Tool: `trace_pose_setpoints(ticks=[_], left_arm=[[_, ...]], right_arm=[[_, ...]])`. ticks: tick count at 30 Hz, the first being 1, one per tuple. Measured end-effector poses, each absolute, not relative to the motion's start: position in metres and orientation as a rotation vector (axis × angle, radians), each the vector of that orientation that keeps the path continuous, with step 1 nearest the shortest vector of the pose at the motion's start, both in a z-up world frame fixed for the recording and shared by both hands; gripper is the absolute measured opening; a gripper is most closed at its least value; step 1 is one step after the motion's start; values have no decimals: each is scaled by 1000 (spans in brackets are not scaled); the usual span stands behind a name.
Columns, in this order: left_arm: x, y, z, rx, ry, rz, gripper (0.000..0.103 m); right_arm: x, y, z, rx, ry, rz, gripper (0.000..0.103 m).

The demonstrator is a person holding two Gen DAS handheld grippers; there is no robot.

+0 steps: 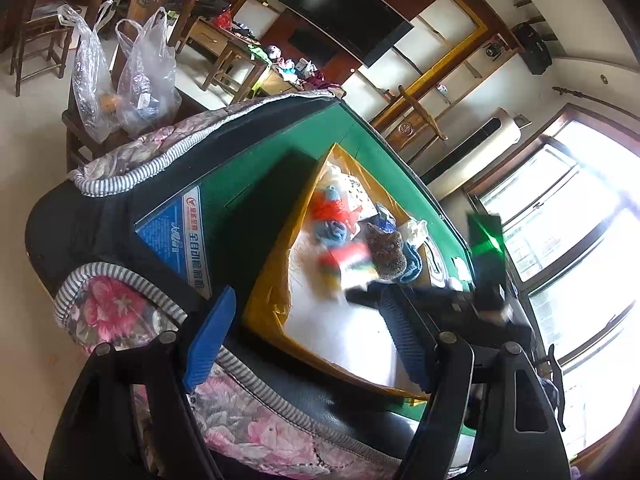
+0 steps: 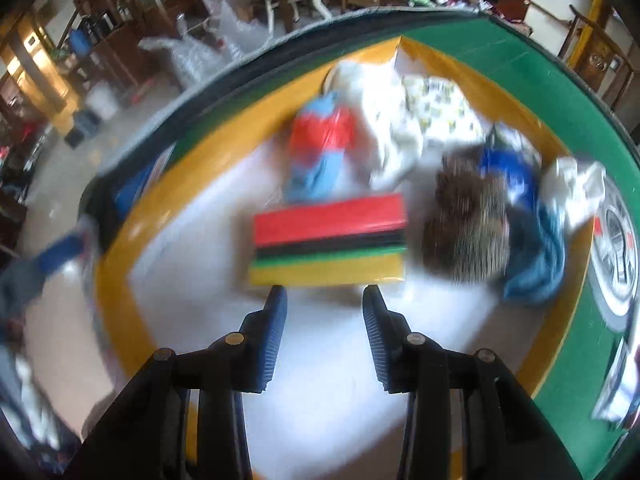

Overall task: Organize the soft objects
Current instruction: 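Carry both held items over the yellow-rimmed box and open both tools, then swing both open tools back over the table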

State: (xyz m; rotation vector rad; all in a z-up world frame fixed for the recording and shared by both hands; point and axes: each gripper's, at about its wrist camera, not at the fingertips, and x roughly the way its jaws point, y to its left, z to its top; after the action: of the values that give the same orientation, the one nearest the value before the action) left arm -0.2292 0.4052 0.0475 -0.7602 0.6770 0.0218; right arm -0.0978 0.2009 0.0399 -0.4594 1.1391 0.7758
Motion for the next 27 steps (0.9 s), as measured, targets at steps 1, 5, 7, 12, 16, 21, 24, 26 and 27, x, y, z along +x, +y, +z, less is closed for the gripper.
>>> trace_pose_setpoints(ticks=[1,5,7,12,16,21,24,26,27], left_arm=[[-229,405,48,-759,679,22,75],[-230,403,48,-751,687,17,75],[-230,402,48,-744,690,23,75],[-228,391,50,-726,703,14,75],[-222,368,59,-677,714,-24,75],[-216,326,70,-601,724,-105,75],[-211,297,72,-548,741,-181,75],[-208,279,72,-511,758,-228,75],[-205,265,73,-483,770,-262,75]], right_arm=[[-94,202,40,-442,1139,782,35],[-93,182,47,-350,1167,804,36],[-101,163,61,-315,1142,814,37],[-105,80,94,-181,1049,779,46],[-99,25,106,-105,980,650,52],[-85,-91,109,45,956,442,54],[-88,-163,113,138,926,306,54],[-91,-210,120,200,900,222,54],[-95,-231,122,231,887,178,55]])
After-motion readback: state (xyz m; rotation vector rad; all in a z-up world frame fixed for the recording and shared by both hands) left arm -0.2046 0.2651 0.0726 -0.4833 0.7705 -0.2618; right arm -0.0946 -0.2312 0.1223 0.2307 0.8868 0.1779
